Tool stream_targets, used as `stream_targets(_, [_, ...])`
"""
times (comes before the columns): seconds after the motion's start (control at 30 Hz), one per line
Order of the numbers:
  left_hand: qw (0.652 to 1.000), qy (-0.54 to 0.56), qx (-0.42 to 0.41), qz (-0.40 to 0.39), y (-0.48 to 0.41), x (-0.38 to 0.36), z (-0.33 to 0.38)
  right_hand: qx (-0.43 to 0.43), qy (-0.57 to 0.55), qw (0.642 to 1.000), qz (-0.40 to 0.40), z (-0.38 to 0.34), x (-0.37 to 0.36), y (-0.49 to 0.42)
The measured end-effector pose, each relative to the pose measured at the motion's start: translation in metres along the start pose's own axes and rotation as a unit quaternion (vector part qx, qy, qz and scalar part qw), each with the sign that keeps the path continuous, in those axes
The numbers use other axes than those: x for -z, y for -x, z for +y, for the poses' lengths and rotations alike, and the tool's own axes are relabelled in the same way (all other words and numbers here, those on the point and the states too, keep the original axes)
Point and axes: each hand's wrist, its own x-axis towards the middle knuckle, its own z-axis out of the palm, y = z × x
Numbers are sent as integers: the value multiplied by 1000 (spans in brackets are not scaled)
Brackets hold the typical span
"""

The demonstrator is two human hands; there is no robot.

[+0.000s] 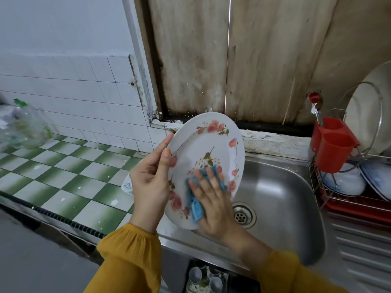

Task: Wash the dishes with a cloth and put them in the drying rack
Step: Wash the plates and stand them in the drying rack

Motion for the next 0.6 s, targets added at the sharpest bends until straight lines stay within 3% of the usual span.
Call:
stream_targets(0.17, [999,-3,-27,-25,-1,-1,10,-258,4,960,106,57,13,-38])
stream_targets(0.23, [998,6,-34,-49,4,-8,12,-298,-14,938,176,55,20,-71])
stream_targets(0.3, [997,-9,-33,-71,10,-15,8,-296,-51,930,214,36,20,-95])
stream_targets(0.37, [996,-32,-28,-78,14,-20,0,-259,-103,942,186,4,13,-94])
stream_targets(0.43, [998,-34,-9,-49,12,-19,-6,-163,-139,972,94,-25,2,-64])
stream_targets(0.53, [999,-38,2,6,4,-11,-4,8,-64,997,-45,-5,-14,4])
stream_targets(0.6, [999,-34,0,17,2,-6,-1,-63,-23,995,-73,32,-18,24])
